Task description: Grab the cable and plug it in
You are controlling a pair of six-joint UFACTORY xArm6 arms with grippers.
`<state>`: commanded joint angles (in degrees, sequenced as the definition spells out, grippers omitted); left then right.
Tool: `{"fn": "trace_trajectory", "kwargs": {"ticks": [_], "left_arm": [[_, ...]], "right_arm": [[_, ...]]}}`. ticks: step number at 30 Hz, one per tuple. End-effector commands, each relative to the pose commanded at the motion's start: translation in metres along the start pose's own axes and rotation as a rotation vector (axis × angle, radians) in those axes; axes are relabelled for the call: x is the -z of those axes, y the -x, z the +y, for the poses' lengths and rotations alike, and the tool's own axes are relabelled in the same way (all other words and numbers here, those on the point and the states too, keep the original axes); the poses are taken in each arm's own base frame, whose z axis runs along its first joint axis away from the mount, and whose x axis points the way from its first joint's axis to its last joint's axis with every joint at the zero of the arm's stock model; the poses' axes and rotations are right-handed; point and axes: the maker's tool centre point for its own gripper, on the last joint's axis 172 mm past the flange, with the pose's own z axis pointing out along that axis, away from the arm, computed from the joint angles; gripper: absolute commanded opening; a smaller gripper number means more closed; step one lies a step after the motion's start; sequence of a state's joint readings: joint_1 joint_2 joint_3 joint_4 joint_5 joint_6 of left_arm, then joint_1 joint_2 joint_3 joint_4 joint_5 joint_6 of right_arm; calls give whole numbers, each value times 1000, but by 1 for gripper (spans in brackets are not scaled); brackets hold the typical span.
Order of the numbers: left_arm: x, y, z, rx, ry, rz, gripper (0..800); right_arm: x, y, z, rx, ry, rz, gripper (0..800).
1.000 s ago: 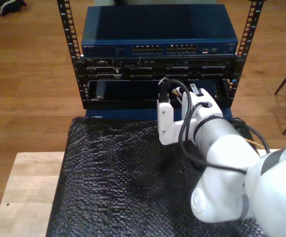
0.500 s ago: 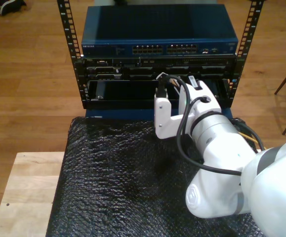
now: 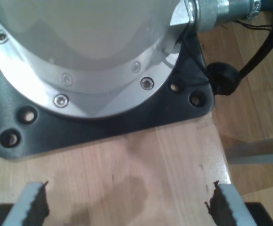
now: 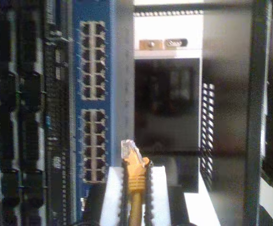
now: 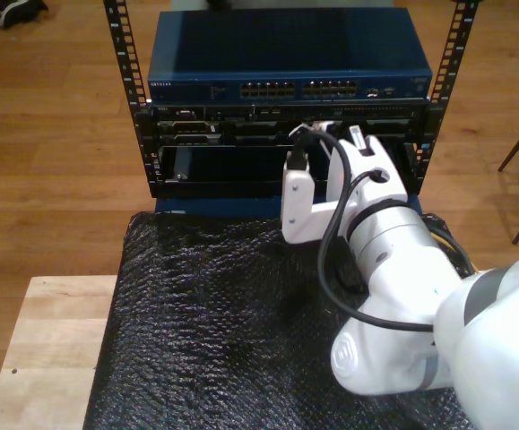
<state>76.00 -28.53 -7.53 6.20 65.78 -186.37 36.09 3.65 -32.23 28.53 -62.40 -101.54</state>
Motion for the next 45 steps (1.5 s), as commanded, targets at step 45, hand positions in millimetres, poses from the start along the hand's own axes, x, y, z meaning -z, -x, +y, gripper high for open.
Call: {"fn": "trace_trajectory", "kwargs": {"ticks": [45], "left_arm": [[1,1,0,0,0,-2,799]], "right_arm": [[-35,44,-20,59,190,-266,0]]}}
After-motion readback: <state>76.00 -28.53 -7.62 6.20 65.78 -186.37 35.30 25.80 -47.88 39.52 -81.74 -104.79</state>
